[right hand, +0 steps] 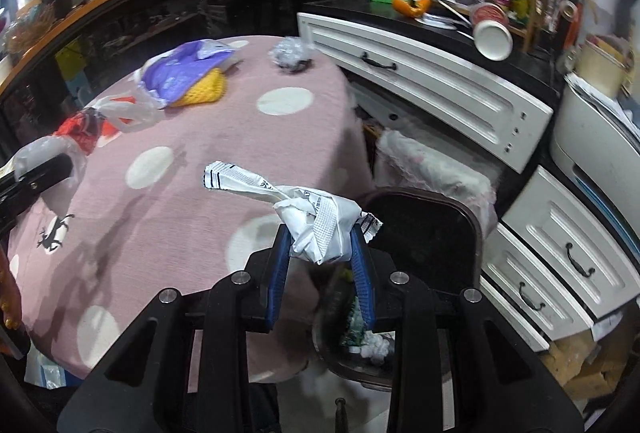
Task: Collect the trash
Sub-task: 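Carry the white bag into the black bin and open the right tool while the left tool carries its bag, then lower the white bag into the black bin and open the left tool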
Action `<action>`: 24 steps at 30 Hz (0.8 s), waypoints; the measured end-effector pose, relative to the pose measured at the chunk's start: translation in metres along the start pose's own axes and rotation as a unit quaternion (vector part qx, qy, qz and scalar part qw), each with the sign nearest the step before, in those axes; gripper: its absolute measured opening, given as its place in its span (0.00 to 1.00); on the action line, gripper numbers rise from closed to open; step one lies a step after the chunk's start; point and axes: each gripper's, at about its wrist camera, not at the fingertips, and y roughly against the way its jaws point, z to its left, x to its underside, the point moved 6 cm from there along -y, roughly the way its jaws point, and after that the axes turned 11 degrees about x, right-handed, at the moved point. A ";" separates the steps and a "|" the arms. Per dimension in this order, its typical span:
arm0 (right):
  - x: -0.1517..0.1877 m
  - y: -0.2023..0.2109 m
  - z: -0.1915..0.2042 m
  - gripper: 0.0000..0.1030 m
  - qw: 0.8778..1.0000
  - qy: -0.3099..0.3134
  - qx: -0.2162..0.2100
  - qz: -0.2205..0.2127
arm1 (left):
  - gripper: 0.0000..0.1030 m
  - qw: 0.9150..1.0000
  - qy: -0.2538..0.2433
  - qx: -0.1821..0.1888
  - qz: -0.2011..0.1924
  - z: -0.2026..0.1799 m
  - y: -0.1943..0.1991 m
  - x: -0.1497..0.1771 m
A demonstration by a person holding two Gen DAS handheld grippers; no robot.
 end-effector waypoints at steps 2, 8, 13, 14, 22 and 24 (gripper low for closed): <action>0.004 -0.008 -0.015 0.30 1.000 -0.014 0.012 0.013 | 0.10 1.000 -0.010 0.009 0.002 -0.012 -0.006 -0.002; 0.022 -0.047 -0.056 0.30 0.995 -0.061 0.044 0.070 | 0.10 0.999 -0.034 0.032 0.012 -0.041 -0.023 -0.004; 0.039 -0.078 -0.077 0.30 0.988 -0.094 0.047 0.112 | 0.10 0.998 -0.042 0.048 0.020 -0.057 -0.035 -0.004; 0.044 -0.084 -0.081 0.30 0.986 -0.101 0.048 0.121 | 0.10 0.997 -0.043 0.052 0.023 -0.061 -0.038 -0.004; 0.063 -0.106 -0.093 0.69 0.978 -0.134 0.045 0.157 | 0.10 0.995 -0.055 0.069 0.038 -0.079 -0.055 -0.003; 0.063 -0.104 -0.097 0.73 0.977 -0.142 0.052 0.152 | 0.10 0.995 -0.056 0.073 0.044 -0.083 -0.059 -0.001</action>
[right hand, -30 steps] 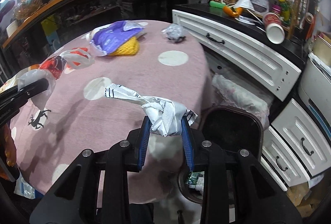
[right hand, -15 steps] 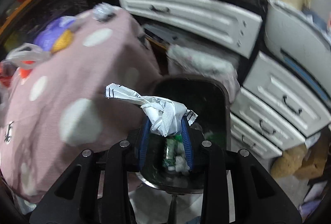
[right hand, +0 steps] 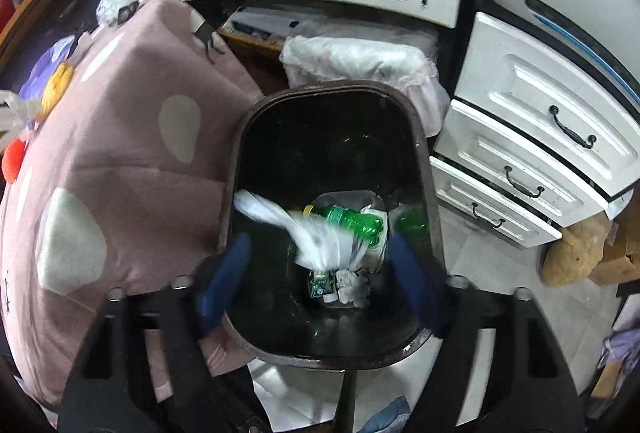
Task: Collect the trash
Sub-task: 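Lower the white bag into the black bin and open the left tool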
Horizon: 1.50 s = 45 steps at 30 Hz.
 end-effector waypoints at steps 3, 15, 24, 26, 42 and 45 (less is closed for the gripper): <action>-0.003 0.005 -0.006 0.73 1.000 -0.007 0.015 -0.005 | 0.10 1.000 -0.005 0.001 0.006 -0.004 -0.006 0.000; -0.032 0.068 -0.042 0.77 0.993 -0.051 0.051 -0.096 | 0.10 0.999 -0.030 0.028 0.034 -0.035 -0.038 -0.002; -0.042 0.113 -0.057 0.82 0.983 -0.067 0.061 -0.158 | 0.10 0.996 -0.042 0.049 0.062 -0.059 -0.070 0.000; -0.043 0.117 -0.060 0.83 0.983 -0.070 0.060 -0.161 | 0.10 0.995 -0.045 0.053 0.068 -0.064 -0.075 0.000; -0.041 0.126 -0.084 0.84 0.979 -0.110 0.045 -0.168 | 0.10 0.986 -0.051 0.070 0.141 -0.089 -0.138 0.017; -0.040 0.125 -0.085 0.84 0.979 -0.115 0.042 -0.165 | 0.14 0.983 -0.049 0.076 0.157 -0.091 -0.148 0.021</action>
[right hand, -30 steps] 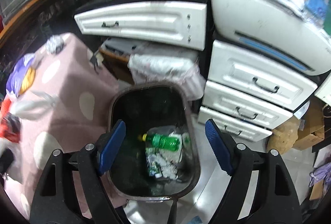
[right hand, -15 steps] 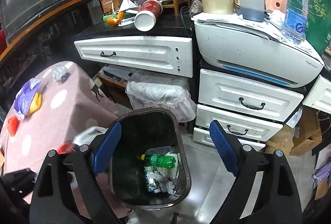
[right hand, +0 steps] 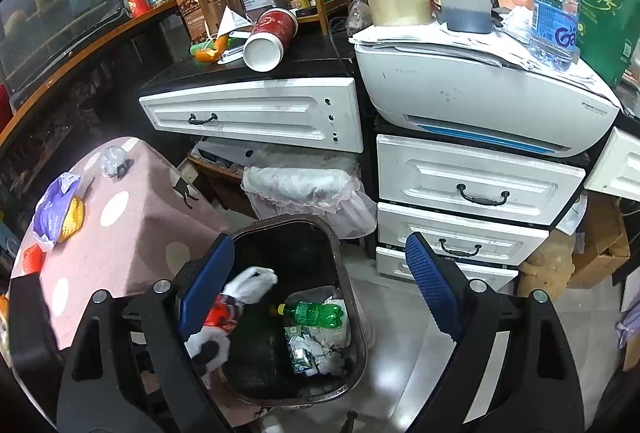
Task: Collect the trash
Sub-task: 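Lower the white bag into the black bin and open the left tool, then grasp the orange mesh net with the left tool while the right tool reaches the purple tissue package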
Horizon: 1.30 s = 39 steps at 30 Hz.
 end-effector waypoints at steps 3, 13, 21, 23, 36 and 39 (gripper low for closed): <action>0.002 -0.002 -0.002 0.84 1.000 -0.007 -0.004 0.007 | 0.58 1.000 0.004 -0.002 0.006 0.002 -0.006 0.000; 0.001 -0.001 -0.007 0.84 1.000 -0.022 -0.006 0.006 | 0.91 0.999 0.029 0.013 -0.025 0.002 0.007 -0.002; 0.000 -0.001 -0.009 0.88 1.000 -0.027 -0.007 0.004 | 0.95 0.999 0.000 -0.008 -0.051 -0.006 0.035 0.002; 0.000 -0.001 -0.007 0.89 1.000 -0.024 -0.009 0.001 | 0.95 0.998 -0.008 -0.016 -0.053 -0.005 0.043 0.004; 0.010 0.003 0.028 0.90 0.999 0.011 -0.052 0.002 | 0.95 0.993 0.052 -0.048 -0.094 0.048 0.105 0.024; 0.014 0.007 0.046 0.90 0.997 0.032 -0.071 -0.002 | 0.95 0.990 0.068 -0.070 -0.105 0.067 0.121 0.032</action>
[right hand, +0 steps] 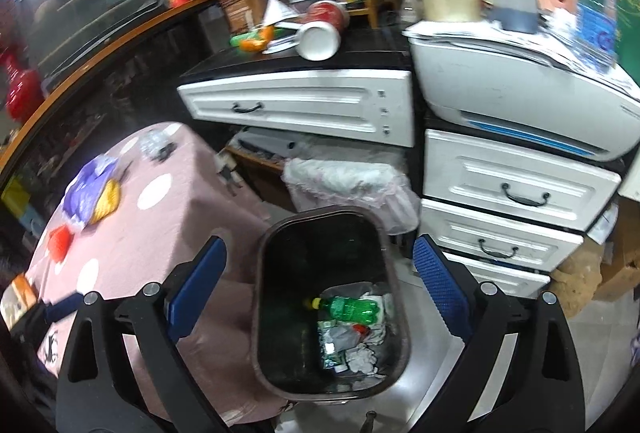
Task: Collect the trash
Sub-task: 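Grasp the orange mesh net with the left tool while the right tool reaches the purple tissue package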
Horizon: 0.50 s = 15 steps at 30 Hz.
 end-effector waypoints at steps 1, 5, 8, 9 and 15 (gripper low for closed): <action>0.001 0.001 0.007 0.90 1.000 0.007 -0.008 0.000 | 0.95 1.000 0.008 -0.008 -0.003 0.011 0.006 0.001; 0.007 0.002 0.035 0.90 0.999 0.042 -0.028 -0.001 | 0.95 0.999 0.024 -0.041 -0.013 0.047 0.027 0.006; 0.013 0.002 0.058 0.90 0.997 0.070 -0.044 0.006 | 0.95 0.997 0.037 -0.069 -0.015 0.076 0.041 0.011; 0.015 0.002 0.067 0.90 0.996 0.079 -0.051 0.009 | 0.95 0.996 0.043 -0.079 -0.015 0.087 0.046 0.014; 0.021 0.008 0.116 0.90 0.988 0.127 -0.084 0.011 | 0.95 0.989 0.072 -0.127 -0.023 0.141 0.075 0.023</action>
